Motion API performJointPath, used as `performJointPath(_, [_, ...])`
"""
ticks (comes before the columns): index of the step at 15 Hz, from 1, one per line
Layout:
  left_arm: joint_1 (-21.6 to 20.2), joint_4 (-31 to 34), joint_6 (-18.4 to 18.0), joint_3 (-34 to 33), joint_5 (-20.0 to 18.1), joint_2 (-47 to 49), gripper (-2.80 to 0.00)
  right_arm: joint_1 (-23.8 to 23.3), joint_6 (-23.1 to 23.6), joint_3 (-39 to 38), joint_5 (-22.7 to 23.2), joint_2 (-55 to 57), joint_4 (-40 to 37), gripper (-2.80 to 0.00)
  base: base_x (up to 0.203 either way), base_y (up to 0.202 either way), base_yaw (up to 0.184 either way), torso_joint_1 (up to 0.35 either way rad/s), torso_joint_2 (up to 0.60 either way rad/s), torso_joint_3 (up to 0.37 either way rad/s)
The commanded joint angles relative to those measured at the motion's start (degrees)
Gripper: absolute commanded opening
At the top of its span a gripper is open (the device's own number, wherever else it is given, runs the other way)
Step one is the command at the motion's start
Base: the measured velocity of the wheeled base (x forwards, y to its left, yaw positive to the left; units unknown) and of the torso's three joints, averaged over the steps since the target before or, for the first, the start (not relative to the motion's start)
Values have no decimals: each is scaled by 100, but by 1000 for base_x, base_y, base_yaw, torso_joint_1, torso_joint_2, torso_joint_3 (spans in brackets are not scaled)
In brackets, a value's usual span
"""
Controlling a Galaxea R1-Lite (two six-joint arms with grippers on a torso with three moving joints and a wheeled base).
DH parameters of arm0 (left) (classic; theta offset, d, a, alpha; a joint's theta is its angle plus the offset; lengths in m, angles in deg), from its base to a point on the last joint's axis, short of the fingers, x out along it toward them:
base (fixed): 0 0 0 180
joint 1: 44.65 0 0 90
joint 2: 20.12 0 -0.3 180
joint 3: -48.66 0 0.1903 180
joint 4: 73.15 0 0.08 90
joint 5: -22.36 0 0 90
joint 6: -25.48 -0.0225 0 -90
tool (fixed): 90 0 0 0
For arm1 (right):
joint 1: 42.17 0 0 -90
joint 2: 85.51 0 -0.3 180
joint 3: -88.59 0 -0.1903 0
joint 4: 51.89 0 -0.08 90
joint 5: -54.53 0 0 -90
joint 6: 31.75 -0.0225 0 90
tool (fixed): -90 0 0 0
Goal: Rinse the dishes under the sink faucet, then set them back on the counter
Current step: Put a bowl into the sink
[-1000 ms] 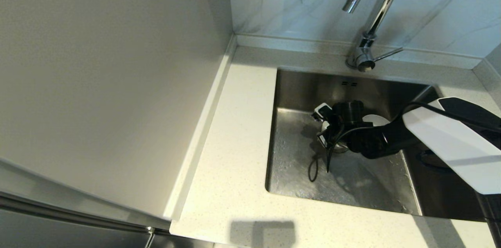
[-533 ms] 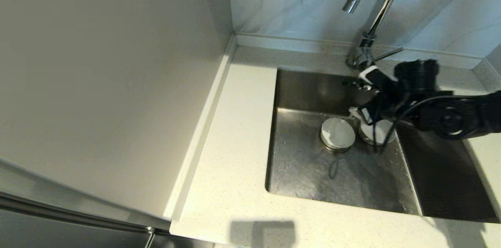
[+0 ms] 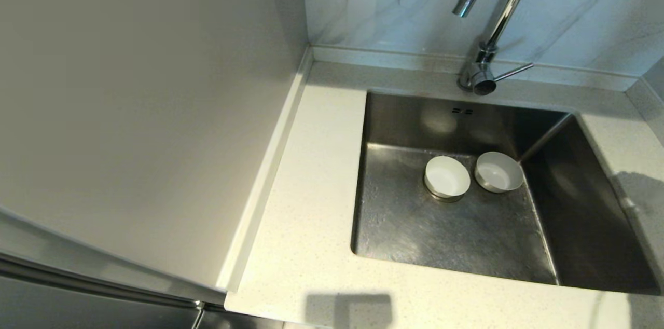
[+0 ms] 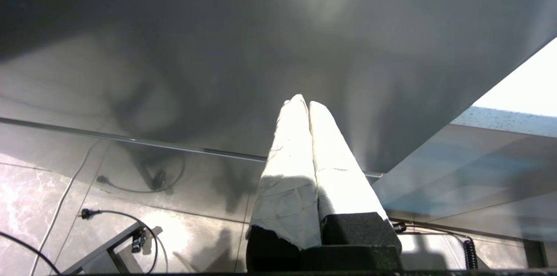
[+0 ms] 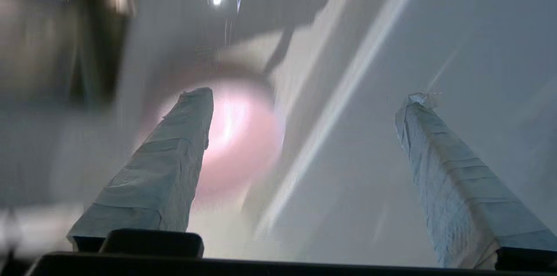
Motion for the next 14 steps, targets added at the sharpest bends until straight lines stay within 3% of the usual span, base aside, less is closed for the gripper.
performJointPath(1, [-1,-2,5,0,5,-18,-280,-553,61,104,-9,-219,-944,0,0,0,0,0,0,0])
performJointPath(4, [-1,-2,5,0,5,-18,-280,-689,-105,141,34,-343,-1792,0,0,0,0,0,0,0])
performJointPath(6, [-1,-2,5,0,5,-18,-280,-670,-497,220,541,-353,-2375,0,0,0,0,0,0,0])
performJointPath(7, [-1,-2,5,0,5,-18,-280,-629,-852,238,885,-356,-2631,0,0,0,0,0,0,0])
performJointPath(9, [-1,-2,5,0,5,-18,-280,-317,-1634,208,1067,-334,-2944,0,0,0,0,0,0,0])
performJointPath(12, [-1,-2,5,0,5,-18,-280,349,-2587,76,1098,-117,-2931,0,0,0,0,0,0,0])
performJointPath(14, [-1,-2,5,0,5,-18,-280,462,-2931,68,1067,99,-2439,0,0,0,0,0,0,0])
